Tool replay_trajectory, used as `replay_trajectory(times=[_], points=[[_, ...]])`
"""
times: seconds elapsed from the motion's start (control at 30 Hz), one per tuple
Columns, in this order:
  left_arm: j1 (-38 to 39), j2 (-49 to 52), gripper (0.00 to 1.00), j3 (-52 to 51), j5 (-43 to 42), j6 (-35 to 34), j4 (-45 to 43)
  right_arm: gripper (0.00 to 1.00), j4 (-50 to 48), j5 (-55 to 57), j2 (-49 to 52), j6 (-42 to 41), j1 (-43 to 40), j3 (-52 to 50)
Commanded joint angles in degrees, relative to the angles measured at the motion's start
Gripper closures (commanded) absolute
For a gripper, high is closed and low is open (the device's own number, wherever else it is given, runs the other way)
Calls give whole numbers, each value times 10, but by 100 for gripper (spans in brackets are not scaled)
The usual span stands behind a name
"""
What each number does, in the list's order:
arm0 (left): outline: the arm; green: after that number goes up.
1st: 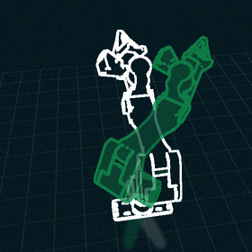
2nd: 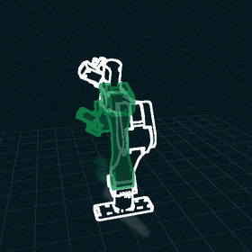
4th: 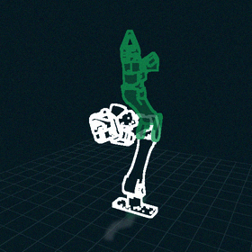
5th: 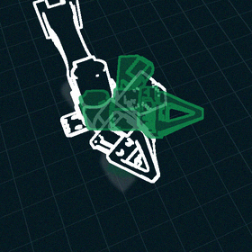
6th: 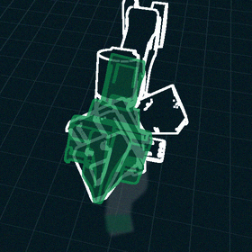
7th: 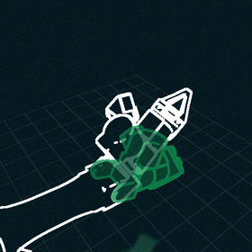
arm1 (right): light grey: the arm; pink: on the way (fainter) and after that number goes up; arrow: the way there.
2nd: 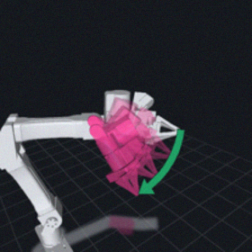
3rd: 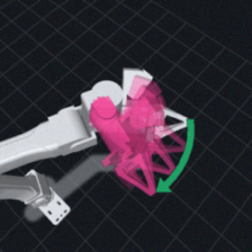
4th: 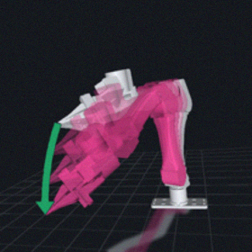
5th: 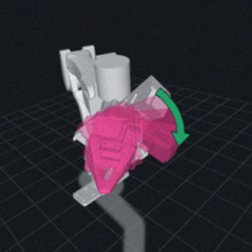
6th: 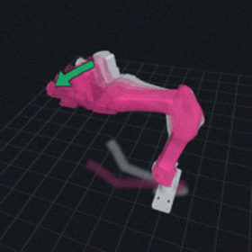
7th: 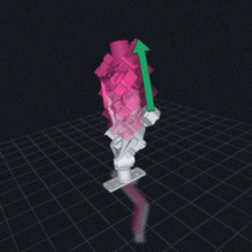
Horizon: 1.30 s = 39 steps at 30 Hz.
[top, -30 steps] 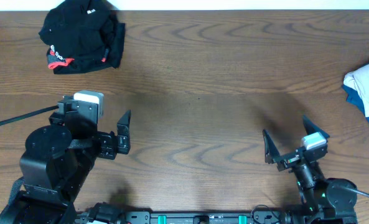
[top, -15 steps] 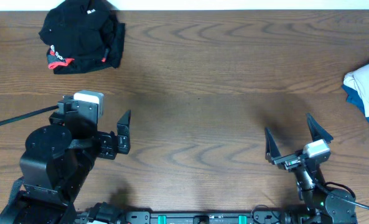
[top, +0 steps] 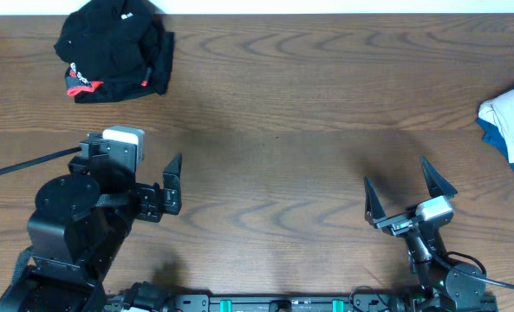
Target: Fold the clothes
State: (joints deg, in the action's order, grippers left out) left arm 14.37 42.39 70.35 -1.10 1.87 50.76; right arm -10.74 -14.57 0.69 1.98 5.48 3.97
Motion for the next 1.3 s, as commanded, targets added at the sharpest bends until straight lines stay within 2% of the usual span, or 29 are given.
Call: replay_trajectory(times=[0.0, 0.43, 0.67, 0.87, 1.27], points=[[2, 0, 2, 0, 1, -3, -2, 1, -14, 7, -4, 5, 10, -13], [2, 0, 2, 0, 1, -3, -2, 1, -86, 20, -4, 30, 10, -37], [2, 0, 2, 0, 1, -3, -2, 1, -85, 83, -4, 31, 10, -37], [2, 0, 2, 0, 1, -3, -2, 1, -44, 172, -4, 30, 9, -37], [2, 0, 2, 0, 1, -3, -2, 1, 120, 178, -4, 30, 7, -37]])
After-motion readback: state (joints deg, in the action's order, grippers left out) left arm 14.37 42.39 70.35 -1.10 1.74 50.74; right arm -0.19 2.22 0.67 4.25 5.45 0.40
